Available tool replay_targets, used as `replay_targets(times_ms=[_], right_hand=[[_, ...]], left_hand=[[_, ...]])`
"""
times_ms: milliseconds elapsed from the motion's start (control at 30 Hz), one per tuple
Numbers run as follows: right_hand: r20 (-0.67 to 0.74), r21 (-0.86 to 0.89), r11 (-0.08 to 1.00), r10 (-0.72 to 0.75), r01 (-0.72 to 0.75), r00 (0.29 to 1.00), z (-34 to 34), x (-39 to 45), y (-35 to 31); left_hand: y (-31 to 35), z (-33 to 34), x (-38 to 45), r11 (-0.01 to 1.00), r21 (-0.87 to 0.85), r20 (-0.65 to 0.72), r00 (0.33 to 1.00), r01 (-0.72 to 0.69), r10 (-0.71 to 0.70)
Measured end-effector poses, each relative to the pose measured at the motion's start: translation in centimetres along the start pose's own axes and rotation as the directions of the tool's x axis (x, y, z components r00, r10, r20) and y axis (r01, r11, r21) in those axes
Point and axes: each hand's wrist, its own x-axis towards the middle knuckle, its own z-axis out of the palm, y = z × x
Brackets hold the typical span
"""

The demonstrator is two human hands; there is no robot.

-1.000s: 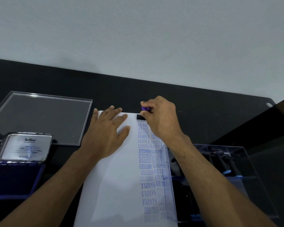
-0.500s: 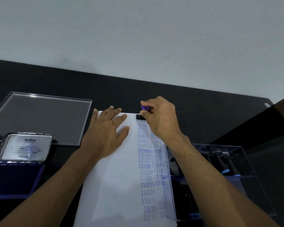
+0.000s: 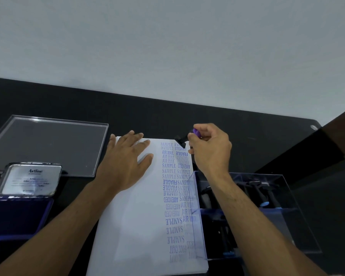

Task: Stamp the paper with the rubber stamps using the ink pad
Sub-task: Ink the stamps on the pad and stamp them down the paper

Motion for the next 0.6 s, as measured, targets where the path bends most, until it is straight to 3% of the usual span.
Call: replay_targets(times_ms=[600], right_hand=[[0.021, 0.013, 1.000, -0.005, 0.004, 1.000, -0.01, -0.48, -0.63]], left_hand=[[0.36, -0.71, 0.15, 1.000, 0.007, 0.042, 0.999, 0.022, -0.022]])
